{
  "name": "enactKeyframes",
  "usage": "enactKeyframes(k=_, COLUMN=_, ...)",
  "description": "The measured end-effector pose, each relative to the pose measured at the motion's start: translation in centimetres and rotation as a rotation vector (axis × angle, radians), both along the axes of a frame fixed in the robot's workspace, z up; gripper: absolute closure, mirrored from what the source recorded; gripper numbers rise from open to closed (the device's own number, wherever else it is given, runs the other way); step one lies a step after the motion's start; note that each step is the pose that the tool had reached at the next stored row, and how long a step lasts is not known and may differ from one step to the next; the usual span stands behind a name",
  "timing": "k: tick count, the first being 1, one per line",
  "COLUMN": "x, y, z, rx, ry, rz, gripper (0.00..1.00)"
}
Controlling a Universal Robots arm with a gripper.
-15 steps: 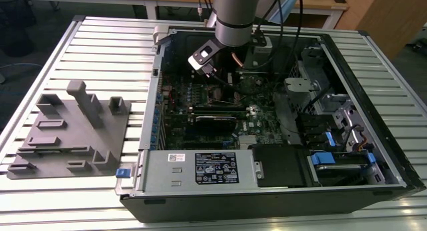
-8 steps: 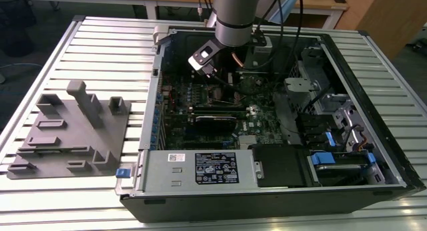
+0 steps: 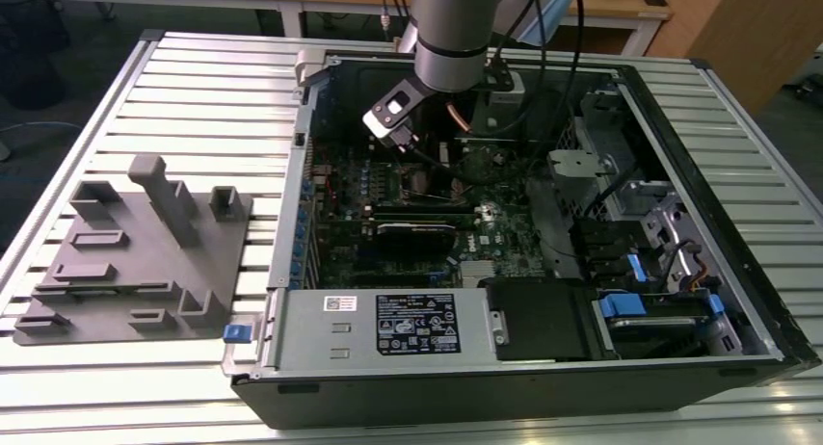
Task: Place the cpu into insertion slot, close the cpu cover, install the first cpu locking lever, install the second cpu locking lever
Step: 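Place the cpu into insertion slot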
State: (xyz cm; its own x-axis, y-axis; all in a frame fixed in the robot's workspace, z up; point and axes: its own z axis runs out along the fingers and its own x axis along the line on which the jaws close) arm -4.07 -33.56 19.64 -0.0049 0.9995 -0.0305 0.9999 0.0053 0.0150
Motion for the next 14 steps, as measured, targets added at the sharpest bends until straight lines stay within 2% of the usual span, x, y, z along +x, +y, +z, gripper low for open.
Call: enactKeyframes(k=14, x=0.0, y=0.0, z=-0.19, rx=0.0003, ry=0.0, rz=0.0, gripper=0.47)
